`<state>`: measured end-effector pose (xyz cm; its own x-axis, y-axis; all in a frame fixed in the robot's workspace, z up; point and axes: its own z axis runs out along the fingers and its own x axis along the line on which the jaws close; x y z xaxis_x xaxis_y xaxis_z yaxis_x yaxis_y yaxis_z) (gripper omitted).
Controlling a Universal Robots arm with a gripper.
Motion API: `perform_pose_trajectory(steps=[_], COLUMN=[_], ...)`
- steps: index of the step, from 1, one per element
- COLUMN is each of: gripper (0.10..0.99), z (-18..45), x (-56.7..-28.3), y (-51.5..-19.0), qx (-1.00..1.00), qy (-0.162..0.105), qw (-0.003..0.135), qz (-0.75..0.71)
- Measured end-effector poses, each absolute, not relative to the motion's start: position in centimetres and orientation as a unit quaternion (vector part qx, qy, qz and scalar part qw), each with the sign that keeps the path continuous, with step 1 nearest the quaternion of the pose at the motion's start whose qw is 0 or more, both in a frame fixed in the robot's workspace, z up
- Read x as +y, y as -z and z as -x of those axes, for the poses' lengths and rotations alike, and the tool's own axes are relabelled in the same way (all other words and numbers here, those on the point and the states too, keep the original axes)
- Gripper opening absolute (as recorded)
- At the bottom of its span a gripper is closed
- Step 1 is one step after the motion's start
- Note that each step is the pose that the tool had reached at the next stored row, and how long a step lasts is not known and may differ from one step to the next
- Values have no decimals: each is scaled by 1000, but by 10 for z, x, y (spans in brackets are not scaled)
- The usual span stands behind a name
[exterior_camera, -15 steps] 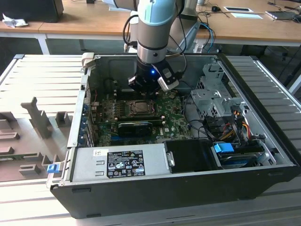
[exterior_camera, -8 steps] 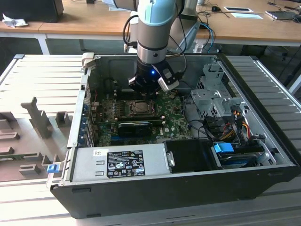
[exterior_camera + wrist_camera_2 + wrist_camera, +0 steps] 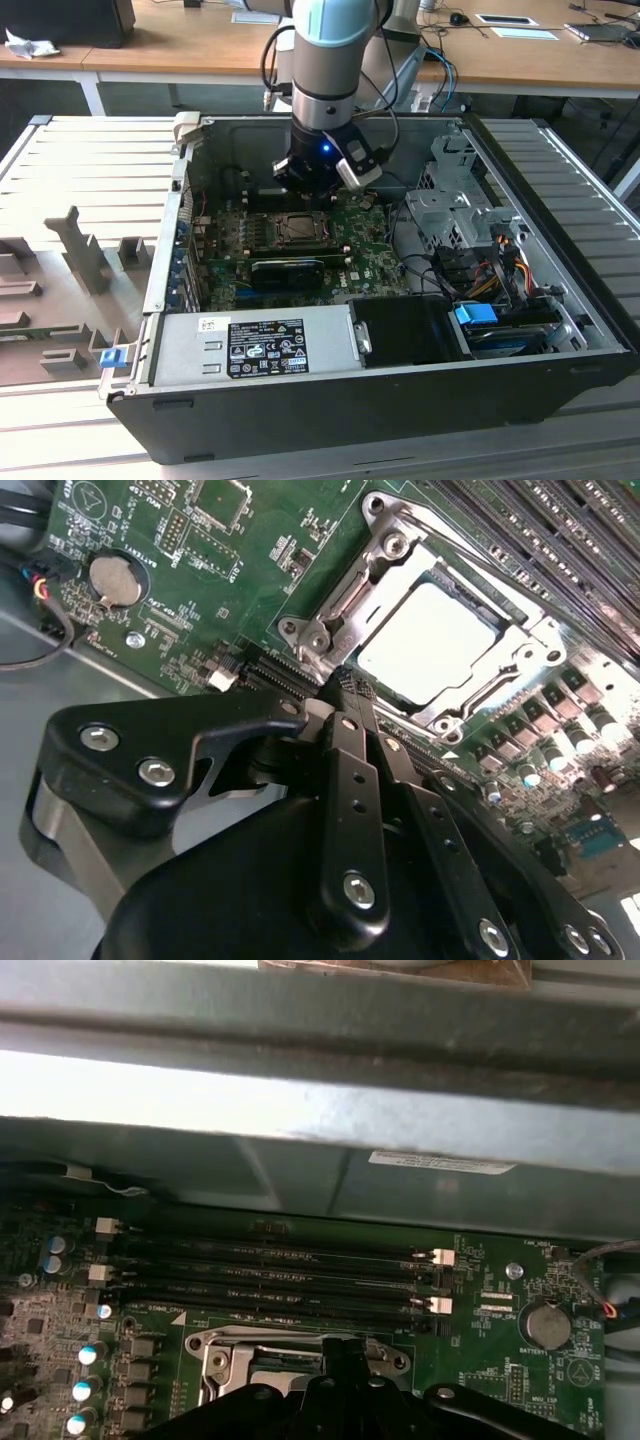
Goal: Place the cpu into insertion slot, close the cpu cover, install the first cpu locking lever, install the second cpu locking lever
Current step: 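Install the second cpu locking lever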
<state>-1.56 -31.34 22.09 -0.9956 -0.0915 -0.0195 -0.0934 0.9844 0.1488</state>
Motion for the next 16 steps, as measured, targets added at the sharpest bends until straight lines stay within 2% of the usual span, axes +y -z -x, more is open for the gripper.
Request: perform_pose_trajectory(steps=[16], gripper=[106], z=[16], x=[-322], y=[-227], qx=[996], qy=[-75], qw=[6], qz=[46])
